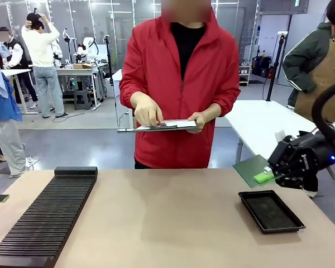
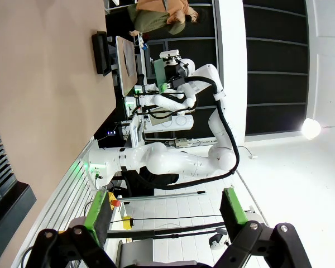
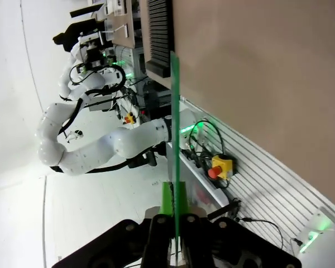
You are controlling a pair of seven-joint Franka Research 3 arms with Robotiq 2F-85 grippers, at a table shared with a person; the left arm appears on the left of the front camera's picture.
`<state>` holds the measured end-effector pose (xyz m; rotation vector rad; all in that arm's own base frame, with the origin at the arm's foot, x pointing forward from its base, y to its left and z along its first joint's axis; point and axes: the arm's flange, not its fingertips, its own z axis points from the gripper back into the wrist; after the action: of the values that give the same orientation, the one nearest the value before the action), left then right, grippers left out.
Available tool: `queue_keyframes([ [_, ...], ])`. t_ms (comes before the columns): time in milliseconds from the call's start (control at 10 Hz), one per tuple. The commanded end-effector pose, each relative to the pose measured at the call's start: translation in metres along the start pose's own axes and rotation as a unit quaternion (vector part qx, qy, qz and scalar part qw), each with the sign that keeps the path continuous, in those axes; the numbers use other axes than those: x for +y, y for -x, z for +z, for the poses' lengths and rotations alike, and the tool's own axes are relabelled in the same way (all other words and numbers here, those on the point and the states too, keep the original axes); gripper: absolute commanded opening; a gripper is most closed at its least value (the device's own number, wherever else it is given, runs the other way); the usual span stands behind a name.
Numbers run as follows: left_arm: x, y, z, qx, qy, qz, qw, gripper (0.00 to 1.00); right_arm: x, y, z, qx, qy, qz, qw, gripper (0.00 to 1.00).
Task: Inspect the PCB.
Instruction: Place the Blank PCB in the ESD tray.
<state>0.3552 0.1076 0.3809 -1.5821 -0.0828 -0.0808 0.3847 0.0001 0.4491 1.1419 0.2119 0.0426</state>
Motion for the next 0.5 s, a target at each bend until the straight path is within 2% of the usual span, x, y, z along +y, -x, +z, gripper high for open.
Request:
queue_keyframes([
  [0,-0.0008,0.0,0.0006,-0.002,-0.002,0.0,1.0,1.0,-0.0145,-0.0065,0.003,-0.031,-0.002,0.011,0.999,0.03],
  [100,-0.0008,0.0,0.0006,-0.002,-0.002,0.0,1.0,1.0,-0.0174,-0.0104,0.0027,-0.035,-0.018,-0.006,0.999,0.03],
  [200,-0.0008,0.0,0.0006,-0.002,-0.002,0.0,1.0,1.0,-0.0098,-0.0015,0.0051,-0.012,0.0,0.001,1.0,0.03],
  [400,-0.0008,0.0,0.0006,-0.002,-0.002,0.0,1.0,1.0,-0.0098,-0.0015,0.0051,-0.012,0.0,0.001,1.0,0.03],
])
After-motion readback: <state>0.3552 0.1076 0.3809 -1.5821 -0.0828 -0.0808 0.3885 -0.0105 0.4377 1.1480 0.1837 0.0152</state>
